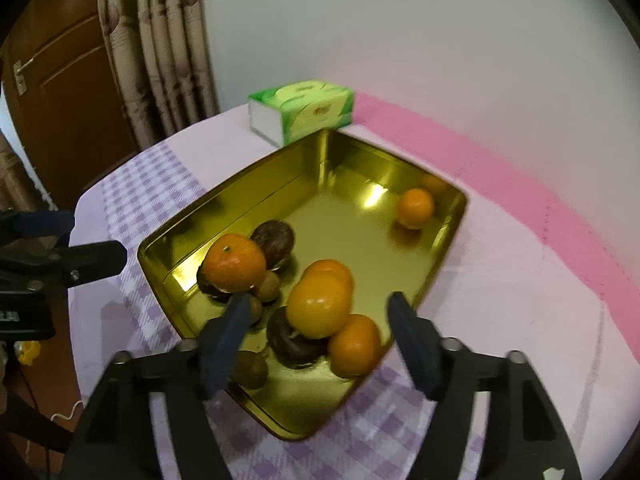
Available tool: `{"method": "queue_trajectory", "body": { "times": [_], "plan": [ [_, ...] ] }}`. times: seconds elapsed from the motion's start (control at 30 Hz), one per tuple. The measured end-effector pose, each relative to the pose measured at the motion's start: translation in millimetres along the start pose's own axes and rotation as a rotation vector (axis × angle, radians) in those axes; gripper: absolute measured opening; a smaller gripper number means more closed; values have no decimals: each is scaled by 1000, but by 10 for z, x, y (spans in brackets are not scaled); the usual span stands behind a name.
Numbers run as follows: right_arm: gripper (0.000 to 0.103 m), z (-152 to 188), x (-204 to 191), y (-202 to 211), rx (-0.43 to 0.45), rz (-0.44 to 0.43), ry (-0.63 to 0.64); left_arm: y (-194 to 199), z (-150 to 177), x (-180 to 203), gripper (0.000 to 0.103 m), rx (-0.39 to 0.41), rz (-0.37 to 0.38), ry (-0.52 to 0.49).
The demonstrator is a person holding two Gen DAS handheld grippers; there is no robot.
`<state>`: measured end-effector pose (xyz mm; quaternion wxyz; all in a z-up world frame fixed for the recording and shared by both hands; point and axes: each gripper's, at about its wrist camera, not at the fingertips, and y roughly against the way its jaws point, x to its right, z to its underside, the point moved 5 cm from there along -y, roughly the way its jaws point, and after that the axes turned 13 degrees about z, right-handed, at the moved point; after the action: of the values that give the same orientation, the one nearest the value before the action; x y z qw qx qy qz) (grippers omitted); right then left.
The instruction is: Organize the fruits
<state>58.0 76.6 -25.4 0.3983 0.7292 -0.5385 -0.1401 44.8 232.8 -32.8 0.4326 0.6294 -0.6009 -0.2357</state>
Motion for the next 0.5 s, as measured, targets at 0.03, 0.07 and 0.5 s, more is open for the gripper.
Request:
{"method": "queue_trajectory", "body": {
  "times": [0.03, 0.07, 0.5],
  "plan": [
    [79, -6, 41, 43, 10, 14, -8, 4, 4, 12, 91, 0, 0, -3],
    [84, -5, 76, 79, 15, 25, -15, 8, 5, 25, 91, 0, -1, -8],
    [102, 326, 492, 191, -94, 102, -145, 4, 57, 212, 91, 0, -31, -89]
  ]
}}
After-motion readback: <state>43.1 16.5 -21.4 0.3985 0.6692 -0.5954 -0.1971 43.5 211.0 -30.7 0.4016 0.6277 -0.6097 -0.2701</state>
